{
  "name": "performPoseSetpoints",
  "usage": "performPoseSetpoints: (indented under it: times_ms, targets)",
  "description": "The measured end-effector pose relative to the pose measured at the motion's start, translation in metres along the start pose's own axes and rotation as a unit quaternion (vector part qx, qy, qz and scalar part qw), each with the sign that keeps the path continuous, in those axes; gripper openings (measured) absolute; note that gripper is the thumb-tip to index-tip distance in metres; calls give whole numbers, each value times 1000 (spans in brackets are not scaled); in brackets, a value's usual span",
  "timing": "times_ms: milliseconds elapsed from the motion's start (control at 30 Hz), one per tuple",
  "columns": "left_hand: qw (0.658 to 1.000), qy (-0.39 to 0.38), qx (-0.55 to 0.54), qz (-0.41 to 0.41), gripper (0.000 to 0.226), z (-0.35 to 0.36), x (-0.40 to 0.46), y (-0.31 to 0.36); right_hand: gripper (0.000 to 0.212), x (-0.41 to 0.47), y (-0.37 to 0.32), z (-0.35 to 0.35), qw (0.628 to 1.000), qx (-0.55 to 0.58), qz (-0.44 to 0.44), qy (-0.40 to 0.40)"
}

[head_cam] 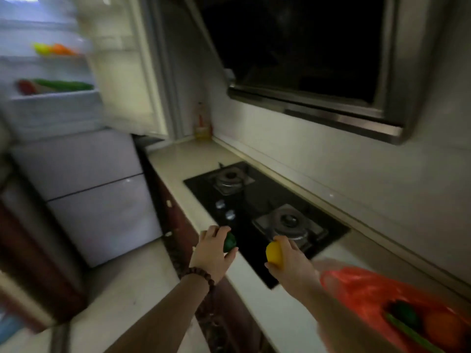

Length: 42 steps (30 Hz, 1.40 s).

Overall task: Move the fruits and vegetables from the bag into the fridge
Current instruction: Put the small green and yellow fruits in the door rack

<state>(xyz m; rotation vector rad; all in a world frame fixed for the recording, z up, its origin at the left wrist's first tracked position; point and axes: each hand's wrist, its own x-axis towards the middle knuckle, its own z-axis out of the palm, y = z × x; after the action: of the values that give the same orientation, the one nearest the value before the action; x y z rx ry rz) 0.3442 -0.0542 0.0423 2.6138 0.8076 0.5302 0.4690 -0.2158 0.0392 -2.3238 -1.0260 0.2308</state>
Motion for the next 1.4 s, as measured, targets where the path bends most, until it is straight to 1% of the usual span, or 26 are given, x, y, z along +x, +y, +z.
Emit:
performPoseSetpoints:
  times_ms: [133,267,367,500,633,700,800,933,1100,1267,1400]
  targets:
    - [997,44,-7,-64,48,-52,-18,-70,65,26,-75,39,997,16,-75,-29]
    - [992,86,3,-95,48,-102,-31,-138,60,47,-154,78,988,37,-140,-44]
    - [988,108,13,-108,49,-139,-34,-185,57,61,-208,106,983,50,-176,-36]
    - [985,133,23,-111,48,-188,-27,-245,60,84,-278,136,977,44,-211,-4]
    - [980,161,24,-112,50,-234,-8,-300,60,112,-342,159,973,39,-225,22]
    - [978,174,9,-114,54,-252,6,-320,59,127,-366,168,973,41,-226,32]
    - [975,190,-14,-115,55,-275,30,-344,58,154,-392,180,972,40,-230,29]
    - [978,191,-10,-86,49,-301,68,-378,61,200,-422,191,972,39,-229,34]
    - [976,207,-12,-58,52,-330,127,-429,62,272,-460,209,966,43,-252,44]
    - [972,231,-4,-44,54,-362,220,-489,62,371,-504,219,951,68,-295,61]
    - [974,223,-12,-17,56,-396,307,-525,61,453,-549,211,939,66,-330,68]
